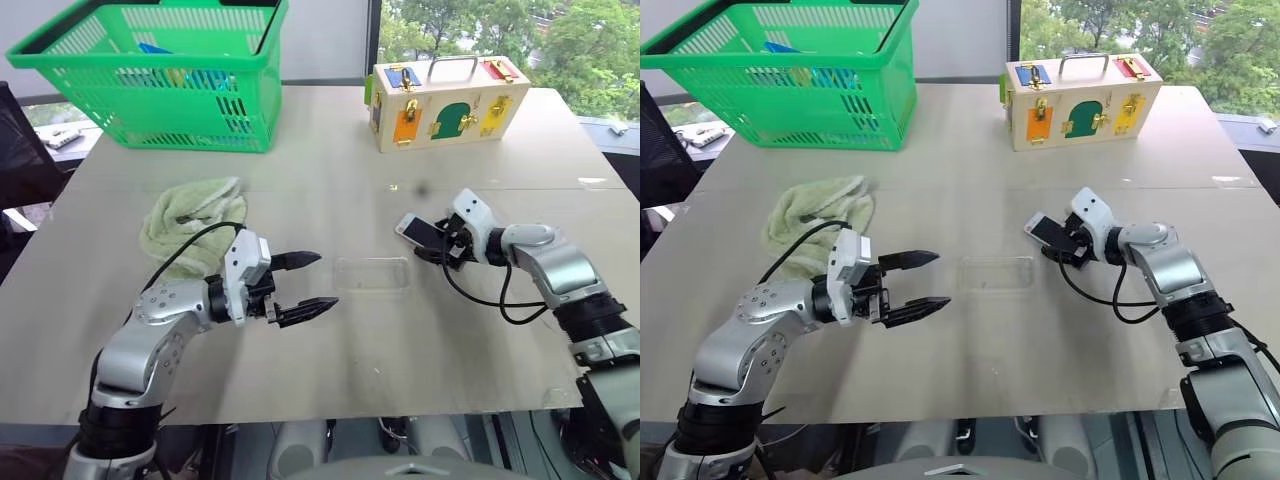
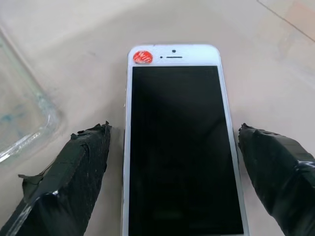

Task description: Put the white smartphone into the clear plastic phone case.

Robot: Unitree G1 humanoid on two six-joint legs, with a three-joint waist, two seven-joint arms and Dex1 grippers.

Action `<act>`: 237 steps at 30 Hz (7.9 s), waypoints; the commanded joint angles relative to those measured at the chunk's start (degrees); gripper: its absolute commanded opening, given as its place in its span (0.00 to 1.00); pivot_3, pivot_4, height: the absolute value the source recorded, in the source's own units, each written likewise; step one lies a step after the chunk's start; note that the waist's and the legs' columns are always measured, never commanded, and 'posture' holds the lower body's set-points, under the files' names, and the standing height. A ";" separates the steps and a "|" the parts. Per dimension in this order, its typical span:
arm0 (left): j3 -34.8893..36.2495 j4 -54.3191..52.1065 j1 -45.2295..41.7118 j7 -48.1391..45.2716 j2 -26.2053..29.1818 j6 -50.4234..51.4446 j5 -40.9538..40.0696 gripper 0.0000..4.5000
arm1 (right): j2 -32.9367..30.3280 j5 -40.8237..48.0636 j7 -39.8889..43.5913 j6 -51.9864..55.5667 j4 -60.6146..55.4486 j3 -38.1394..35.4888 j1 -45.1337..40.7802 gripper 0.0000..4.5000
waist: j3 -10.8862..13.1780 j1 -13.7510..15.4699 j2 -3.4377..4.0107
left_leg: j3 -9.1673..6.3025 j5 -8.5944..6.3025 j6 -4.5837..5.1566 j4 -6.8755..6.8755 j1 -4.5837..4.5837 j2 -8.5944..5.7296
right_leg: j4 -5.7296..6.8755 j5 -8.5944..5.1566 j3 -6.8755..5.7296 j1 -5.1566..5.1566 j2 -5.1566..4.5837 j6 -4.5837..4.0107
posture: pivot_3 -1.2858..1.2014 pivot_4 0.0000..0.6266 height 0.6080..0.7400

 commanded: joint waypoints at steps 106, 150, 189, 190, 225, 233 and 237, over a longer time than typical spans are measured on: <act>6.89 7.33 12.81 -6.96 3.00 -14.75 -6.46 1.00 | -8.05 -16.29 13.59 -5.31 -32.23 17.55 2.96 0.99 | -0.04 0.20 0.06 | 0.42 -0.01 -0.02 -0.50 -0.17 0.10 | -0.38 0.00 -0.40 -0.44 -0.59 -0.03 | 0.52 0.24 1.00; 7.04 6.11 15.37 -6.15 2.29 -14.92 -6.31 1.00 | -5.43 -18.67 16.88 12.88 -30.79 20.70 -4.87 0.68 | -0.03 0.23 0.08 | 0.40 -0.01 -0.02 -0.52 -0.17 0.10 | -0.38 0.00 -0.46 -0.43 -0.65 -0.03 | 0.52 0.24 1.00; 6.10 7.12 14.51 -6.38 1.78 -15.68 -5.60 1.00 | -1.35 -19.13 15.90 16.36 -29.55 20.77 -4.92 0.68 | -0.10 -0.50 0.00 | 0.39 -0.01 -0.03 -0.53 -0.09 0.14 | -0.33 0.01 -0.56 -0.42 -0.69 -0.04 | 0.52 0.24 1.00; 6.06 7.18 14.49 -6.41 1.79 -15.72 -5.59 1.00 | -1.27 -19.07 15.56 16.24 -29.38 20.18 -5.03 0.79 | -0.10 -0.71 0.00 | 0.38 -0.01 -0.03 -0.53 -0.09 0.15 | -0.32 0.01 -0.57 -0.42 -0.69 -0.04 | 0.52 0.24 1.00; 2.11 10.83 7.54 -1.02 3.44 -11.03 -1.31 1.00 | 7.28 -5.33 7.08 12.29 -25.20 10.73 0.81 0.01 | -0.16 -0.88 0.02 | 0.41 -0.01 -0.02 -0.54 0.09 0.10 | -0.15 0.01 -0.55 -0.30 -0.72 -0.03 | 0.52 0.24 1.00; -3.12 15.79 0.71 -2.38 3.90 -11.70 3.31 0.66 | -0.38 4.87 5.21 24.84 -45.20 -3.61 5.44 0.00 | -0.03 -0.03 0.18 | 0.43 -0.01 -0.02 -0.58 -0.19 0.08 | -0.35 0.00 -0.63 -0.43 -0.78 -0.01 | 0.52 0.24 1.00; -5.97 20.62 -2.55 -3.85 2.97 -13.86 5.80 0.24 | -6.05 3.57 1.62 26.67 -48.82 -6.13 10.41 0.00 | -0.03 0.29 0.18 | 0.46 -0.02 -0.03 -0.66 -0.21 0.09 | -0.45 0.00 -0.65 -0.43 -0.76 -0.01 | 0.52 0.24 1.00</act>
